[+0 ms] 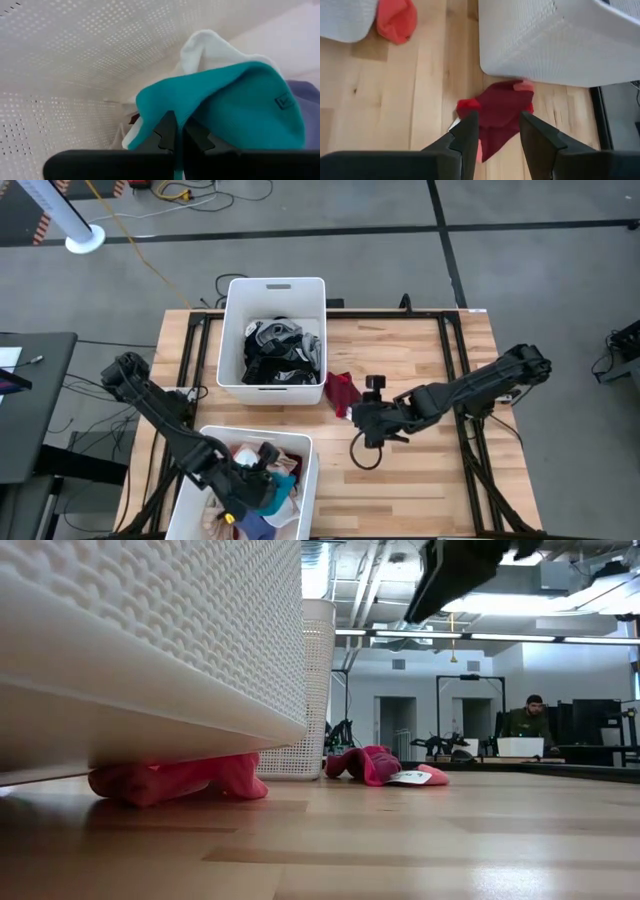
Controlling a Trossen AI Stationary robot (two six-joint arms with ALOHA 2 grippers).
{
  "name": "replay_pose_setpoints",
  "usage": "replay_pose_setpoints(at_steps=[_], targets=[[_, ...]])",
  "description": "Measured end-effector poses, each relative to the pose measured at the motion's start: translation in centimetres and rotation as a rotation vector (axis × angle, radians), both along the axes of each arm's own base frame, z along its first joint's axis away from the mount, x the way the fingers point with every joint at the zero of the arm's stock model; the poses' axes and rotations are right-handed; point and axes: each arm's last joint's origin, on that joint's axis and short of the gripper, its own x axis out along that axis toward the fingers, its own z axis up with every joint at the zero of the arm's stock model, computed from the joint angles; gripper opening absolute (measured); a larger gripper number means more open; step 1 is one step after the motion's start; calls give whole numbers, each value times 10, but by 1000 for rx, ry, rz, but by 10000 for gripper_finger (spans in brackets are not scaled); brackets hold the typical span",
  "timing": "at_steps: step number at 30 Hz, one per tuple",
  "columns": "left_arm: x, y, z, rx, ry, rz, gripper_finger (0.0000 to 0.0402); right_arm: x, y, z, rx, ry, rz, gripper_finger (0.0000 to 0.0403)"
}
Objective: Sort clothes
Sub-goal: Put the blue sock into the bottom white laundry bin
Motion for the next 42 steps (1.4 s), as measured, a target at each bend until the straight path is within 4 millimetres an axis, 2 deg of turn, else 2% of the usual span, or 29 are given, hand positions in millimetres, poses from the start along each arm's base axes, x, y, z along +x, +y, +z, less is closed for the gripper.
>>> replay_pose_setpoints(at_steps=[8,14,18,24,31,35,42], targets=[[-3,-2,-1,-7,20,-19,5,-2,-18,-29,-4,49,-67,147],[-4,-4,-1,-52,59,-62,36,-2,-33,-45,-8,62,-102,147],[3,-7,-11,-41,78,-61,53,-1,-44,-57,-10,52,-102,147],[11,-16,-34,-10,144,-72,66,3,-64,-76,94,-13,-87,147],[13,-17,-36,-16,147,-58,98,3,-84,-93,215,-88,-66,148],[12,-17,-36,-27,150,-40,142,-5,-99,-107,251,-69,-133,167],[10,-15,-30,-45,142,-30,205,-9,-112,-120,411,-197,-131,235]])
